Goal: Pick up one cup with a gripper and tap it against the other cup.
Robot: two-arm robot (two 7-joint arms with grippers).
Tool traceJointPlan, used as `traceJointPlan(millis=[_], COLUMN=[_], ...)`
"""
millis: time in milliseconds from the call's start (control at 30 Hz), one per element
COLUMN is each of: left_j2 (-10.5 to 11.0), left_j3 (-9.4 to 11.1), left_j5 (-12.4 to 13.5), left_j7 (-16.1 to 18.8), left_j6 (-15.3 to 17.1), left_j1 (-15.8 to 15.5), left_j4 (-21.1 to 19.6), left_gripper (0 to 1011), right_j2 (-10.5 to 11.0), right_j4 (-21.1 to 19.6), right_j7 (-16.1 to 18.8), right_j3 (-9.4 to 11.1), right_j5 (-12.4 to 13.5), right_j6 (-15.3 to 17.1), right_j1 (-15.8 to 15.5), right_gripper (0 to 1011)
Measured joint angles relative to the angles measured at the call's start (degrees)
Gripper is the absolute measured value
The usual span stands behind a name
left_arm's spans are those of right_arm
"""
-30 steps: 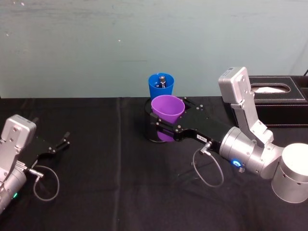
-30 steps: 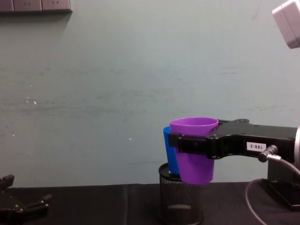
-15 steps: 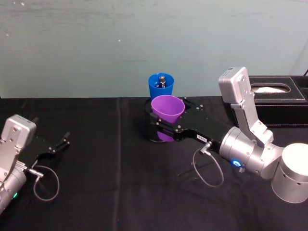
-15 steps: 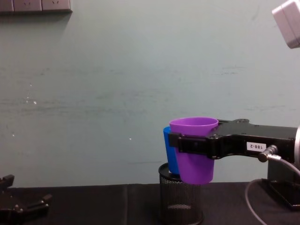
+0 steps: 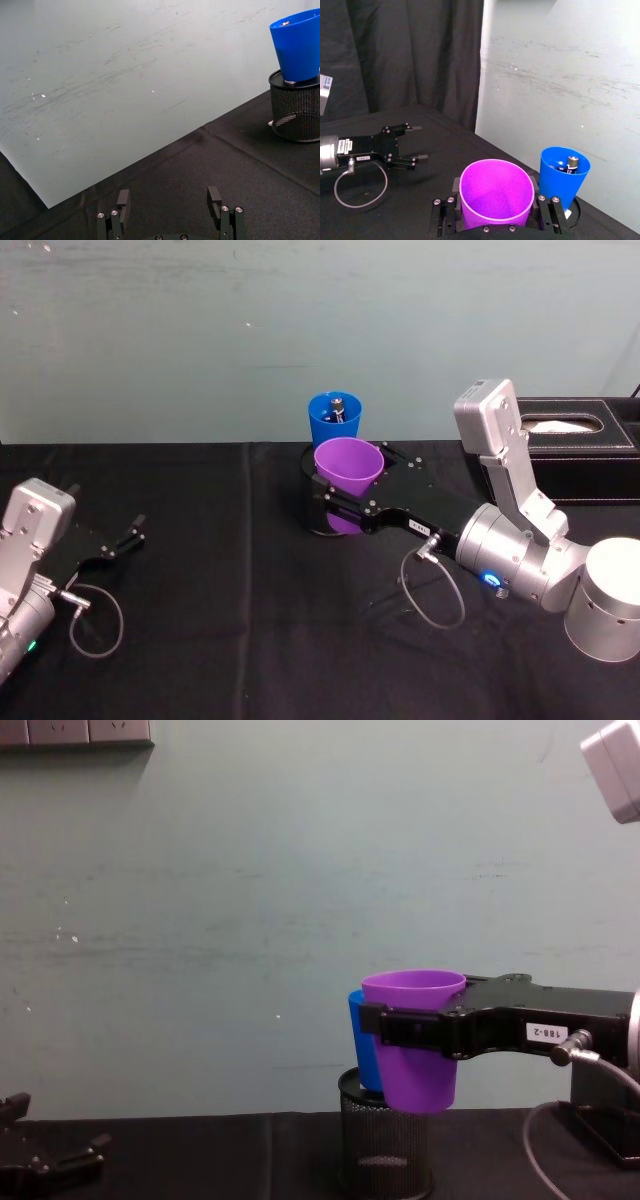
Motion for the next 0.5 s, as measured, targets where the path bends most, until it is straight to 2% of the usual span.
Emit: traceJointPlan(millis=[500], left_j2=[0.0], left_j3=[0.0], left_j5=[0.0], left_j7=[0.0], left_j6=[0.0], left_j1=[0.0], left_j4=[0.0], left_gripper=[1000], right_j2=[0.0], right_j4=[0.0], right_j7=[0.0], right_j3=[0.0], right_j5=[0.0], right_j6=[0.0], right_j1=[0.0], right_gripper=[741])
